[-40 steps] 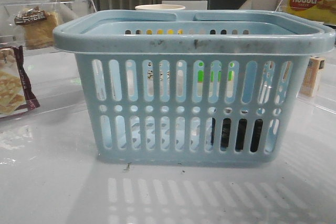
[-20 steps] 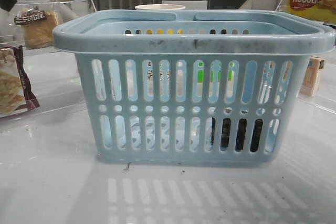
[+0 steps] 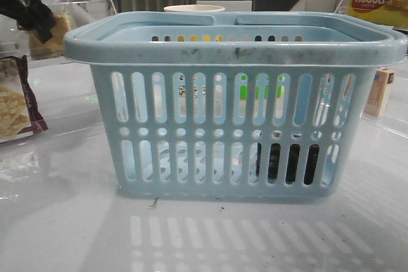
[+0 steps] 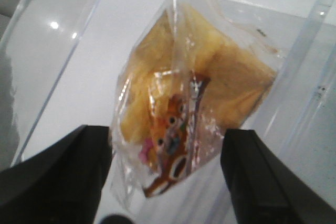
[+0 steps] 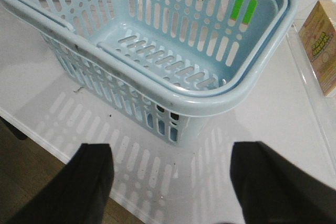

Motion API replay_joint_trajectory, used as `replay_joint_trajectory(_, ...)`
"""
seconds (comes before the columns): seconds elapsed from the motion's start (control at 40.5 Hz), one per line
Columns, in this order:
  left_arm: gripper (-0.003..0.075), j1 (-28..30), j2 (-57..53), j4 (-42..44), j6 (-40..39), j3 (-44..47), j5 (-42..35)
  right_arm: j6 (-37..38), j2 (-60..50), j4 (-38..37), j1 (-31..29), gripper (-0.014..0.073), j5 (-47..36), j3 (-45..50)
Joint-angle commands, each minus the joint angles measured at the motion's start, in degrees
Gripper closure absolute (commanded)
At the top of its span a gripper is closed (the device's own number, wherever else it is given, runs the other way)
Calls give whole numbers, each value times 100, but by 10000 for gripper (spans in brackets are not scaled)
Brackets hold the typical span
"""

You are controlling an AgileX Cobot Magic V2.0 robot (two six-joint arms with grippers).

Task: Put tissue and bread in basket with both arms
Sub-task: 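Reach the left gripper to the packaged bread cake and grasp it, then lift the bread over the basket and release it inside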

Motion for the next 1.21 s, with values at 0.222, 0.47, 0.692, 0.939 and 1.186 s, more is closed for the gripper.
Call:
replay_joint_trajectory(0.222, 398, 2, 37, 364, -46, -527, -349, -44, 6, -43, -9, 22, -400, -151)
replay_joint_trajectory(0.47, 618, -10, -32, 411, -46, -550, 109, -44, 6, -43, -9, 22, -400, -151)
replay_joint_trajectory(0.692, 629, -10, -535, -248, -46, -550, 303, -44, 6, -43, -9, 22, -400, -151)
replay_joint_trajectory(0.939, 629, -10, -1442, -1867, -2, -550, 664, -44, 6, -43, -9, 22, -400, -151)
replay_joint_trajectory(1.186, 629, -267, -2195, -3719, 1021, -550, 1538, -44, 6, -43, -9, 22, -400, -151)
